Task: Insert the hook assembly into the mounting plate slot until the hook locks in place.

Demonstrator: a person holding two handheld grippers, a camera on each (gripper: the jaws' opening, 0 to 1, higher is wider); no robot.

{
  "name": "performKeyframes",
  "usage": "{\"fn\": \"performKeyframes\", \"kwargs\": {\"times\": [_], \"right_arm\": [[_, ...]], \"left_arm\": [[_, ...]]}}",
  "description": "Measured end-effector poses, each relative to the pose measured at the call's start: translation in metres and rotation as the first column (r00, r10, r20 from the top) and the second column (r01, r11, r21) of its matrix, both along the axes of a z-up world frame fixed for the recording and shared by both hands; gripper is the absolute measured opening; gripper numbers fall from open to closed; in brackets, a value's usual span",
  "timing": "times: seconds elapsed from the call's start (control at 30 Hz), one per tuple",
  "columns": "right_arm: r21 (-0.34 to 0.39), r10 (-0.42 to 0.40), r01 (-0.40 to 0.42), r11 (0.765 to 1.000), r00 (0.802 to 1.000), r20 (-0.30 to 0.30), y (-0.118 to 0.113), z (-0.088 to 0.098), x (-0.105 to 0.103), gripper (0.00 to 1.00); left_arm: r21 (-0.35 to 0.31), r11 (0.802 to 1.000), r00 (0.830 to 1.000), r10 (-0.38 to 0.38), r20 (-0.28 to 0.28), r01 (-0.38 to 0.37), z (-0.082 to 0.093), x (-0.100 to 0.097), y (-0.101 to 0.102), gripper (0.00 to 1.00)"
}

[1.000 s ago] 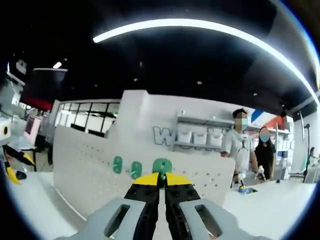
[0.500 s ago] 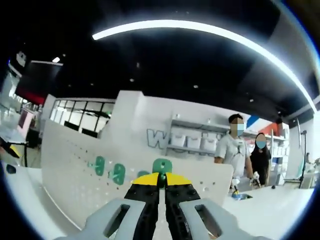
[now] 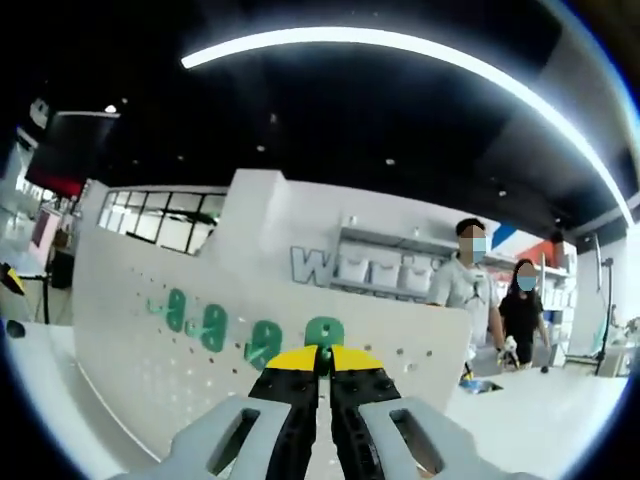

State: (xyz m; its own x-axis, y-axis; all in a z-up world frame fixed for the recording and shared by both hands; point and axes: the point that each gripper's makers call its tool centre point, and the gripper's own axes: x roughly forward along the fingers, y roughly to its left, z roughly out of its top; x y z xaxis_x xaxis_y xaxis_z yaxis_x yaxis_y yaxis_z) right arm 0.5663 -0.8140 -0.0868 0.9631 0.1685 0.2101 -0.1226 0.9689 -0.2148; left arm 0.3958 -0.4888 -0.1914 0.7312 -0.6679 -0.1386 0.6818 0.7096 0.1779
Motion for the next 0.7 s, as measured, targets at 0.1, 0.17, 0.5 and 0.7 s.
{"fn": "performKeyframes", "kwargs": {"times": [0.1,0.17,0.5,0.7], "right_arm": [[-0.003,-0.002,0.002,1.000,1.000,-0.002,-0.001,-0.001,0.003,0.01],[-0.006,-0.005,0.005,1.000,1.000,0.000,-0.002,-0.001,0.005,0.01],[-0.005,-0.008,0.008,1.000,1.000,-0.004,-0.003,-0.003,0.013,0.01],[0.005,-0.008,0.008,1.000,1.000,-0.006,-0.006,-0.006,0.017,0.01]], "left_arm": [[0.007,1.000,1.000,-0.013,0.002,0.013,0.001,-0.001,0.001,0.71],[0.007,1.000,1.000,-0.023,0.004,0.023,0.002,-0.001,0.001,0.70],[0.026,0.997,0.997,-0.076,0.015,0.076,0.007,-0.006,0.001,0.70],[0.032,0.996,0.996,-0.090,0.013,0.089,0.008,-0.008,0.002,0.70]]}}
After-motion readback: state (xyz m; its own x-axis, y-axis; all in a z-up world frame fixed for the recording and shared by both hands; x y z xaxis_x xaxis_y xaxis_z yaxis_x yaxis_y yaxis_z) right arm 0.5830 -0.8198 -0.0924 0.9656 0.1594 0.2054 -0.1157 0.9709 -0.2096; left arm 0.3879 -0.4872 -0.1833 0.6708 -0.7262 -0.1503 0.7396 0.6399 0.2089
